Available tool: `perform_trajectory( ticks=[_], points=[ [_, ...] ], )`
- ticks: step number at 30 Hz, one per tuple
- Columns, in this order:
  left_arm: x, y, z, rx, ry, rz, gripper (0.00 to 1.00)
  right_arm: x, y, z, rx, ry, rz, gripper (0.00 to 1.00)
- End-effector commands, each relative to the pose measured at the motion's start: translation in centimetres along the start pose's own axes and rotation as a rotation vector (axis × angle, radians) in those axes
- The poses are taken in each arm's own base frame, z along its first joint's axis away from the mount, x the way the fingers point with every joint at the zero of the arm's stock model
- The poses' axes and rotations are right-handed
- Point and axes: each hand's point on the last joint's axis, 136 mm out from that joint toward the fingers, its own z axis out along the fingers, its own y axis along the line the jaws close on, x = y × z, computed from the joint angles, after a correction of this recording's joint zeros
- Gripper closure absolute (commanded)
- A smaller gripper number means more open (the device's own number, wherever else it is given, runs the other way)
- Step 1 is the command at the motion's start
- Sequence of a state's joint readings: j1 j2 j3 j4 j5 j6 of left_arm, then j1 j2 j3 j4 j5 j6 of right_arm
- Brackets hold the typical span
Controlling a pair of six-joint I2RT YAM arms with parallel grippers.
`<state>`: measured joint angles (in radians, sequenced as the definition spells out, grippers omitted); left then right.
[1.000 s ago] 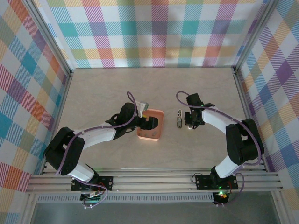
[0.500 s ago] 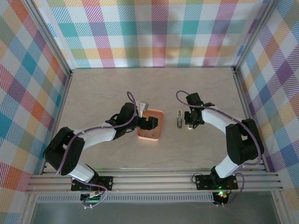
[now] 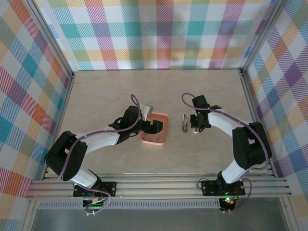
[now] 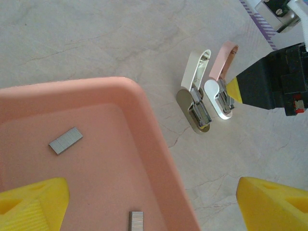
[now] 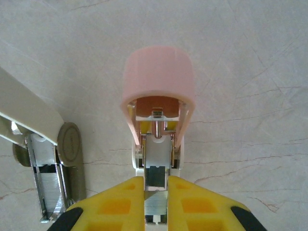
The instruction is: Load the staples into the stapler
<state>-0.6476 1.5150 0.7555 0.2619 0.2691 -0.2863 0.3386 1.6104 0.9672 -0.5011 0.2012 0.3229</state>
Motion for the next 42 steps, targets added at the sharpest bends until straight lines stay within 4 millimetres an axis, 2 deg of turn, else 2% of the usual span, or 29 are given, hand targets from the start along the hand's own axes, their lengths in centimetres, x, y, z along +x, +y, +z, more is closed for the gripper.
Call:
perform_trajectory(
  ticks=[1, 15, 25, 42],
  points=[
    [-0.5, -0.9, -0.2, 0.016, -0.011, 0.032, 0.10, -0.4, -0.1, 0.3, 0.008, 0.011, -0.007, 0.85],
    [-0.4, -0.8, 0.0, 0.016, -0.008, 0.029, 0.10, 0.1, -0.4, 0.3, 0.020, 0.031, -0.008, 0.86],
    [-0.4, -0.9, -0.1, 0.019, -0.009, 0.028, 0.10, -1.1, -0.2, -2.2, -0.007, -0.035, -0.003, 0.85],
    [-0.5, -0.8, -0.2, 0.013, -0.013, 0.031, 0.10, -0.1, -0.2, 0.1, 0.004, 0.027, -0.011, 0.86]
  ],
)
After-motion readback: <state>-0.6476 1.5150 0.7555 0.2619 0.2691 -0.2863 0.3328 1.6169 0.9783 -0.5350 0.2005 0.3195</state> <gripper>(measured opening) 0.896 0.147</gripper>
